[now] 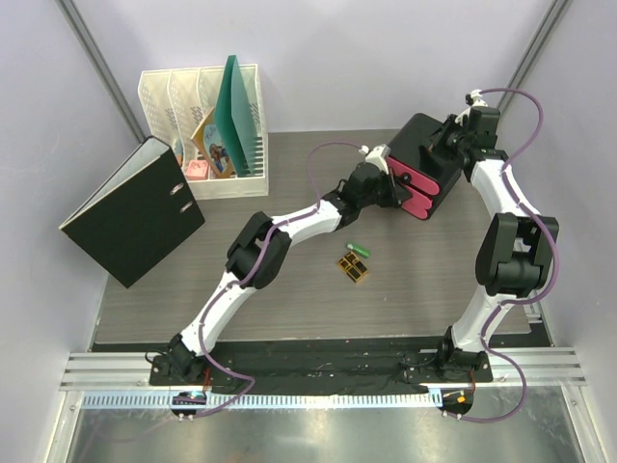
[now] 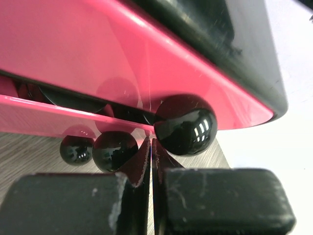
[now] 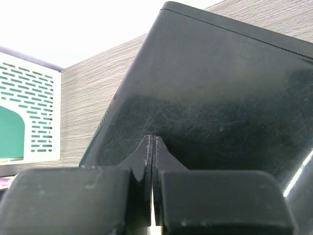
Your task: Organize the makeup
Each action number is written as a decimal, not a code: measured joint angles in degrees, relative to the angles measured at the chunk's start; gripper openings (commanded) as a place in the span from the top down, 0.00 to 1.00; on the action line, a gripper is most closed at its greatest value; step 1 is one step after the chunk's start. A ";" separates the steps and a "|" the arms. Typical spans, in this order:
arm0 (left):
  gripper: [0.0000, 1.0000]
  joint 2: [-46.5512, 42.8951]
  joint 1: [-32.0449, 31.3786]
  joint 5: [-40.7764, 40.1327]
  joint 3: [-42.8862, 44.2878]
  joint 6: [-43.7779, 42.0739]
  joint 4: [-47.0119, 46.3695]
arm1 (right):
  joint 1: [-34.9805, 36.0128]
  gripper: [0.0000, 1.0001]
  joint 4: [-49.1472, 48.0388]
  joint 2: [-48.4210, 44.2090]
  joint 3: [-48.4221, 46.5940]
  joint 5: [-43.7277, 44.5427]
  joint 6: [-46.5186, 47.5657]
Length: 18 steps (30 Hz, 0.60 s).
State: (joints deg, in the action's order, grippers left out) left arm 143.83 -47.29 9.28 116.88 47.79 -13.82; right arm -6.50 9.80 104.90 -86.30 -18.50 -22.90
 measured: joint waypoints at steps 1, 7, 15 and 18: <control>1.00 0.02 0.00 -0.15 0.00 0.31 -0.44 | 0.00 0.99 -0.07 0.02 0.00 -0.04 0.00; 1.00 0.39 0.00 -0.70 0.00 3.13 -1.92 | 0.02 0.99 -0.17 0.02 0.07 -0.13 -0.02; 1.00 2.25 -0.22 -0.50 -1.49 5.90 -7.19 | 0.02 0.99 -0.26 0.02 0.13 -0.26 -0.02; 1.00 1.33 -0.35 -0.17 -4.37 5.66 -9.73 | 0.00 0.99 -0.33 0.02 0.17 -0.28 -0.02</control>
State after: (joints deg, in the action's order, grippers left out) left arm 145.16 -47.64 9.10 112.51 53.45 -23.55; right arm -6.50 9.47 104.92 -86.13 -18.79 -22.92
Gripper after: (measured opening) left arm 0.002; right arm 0.015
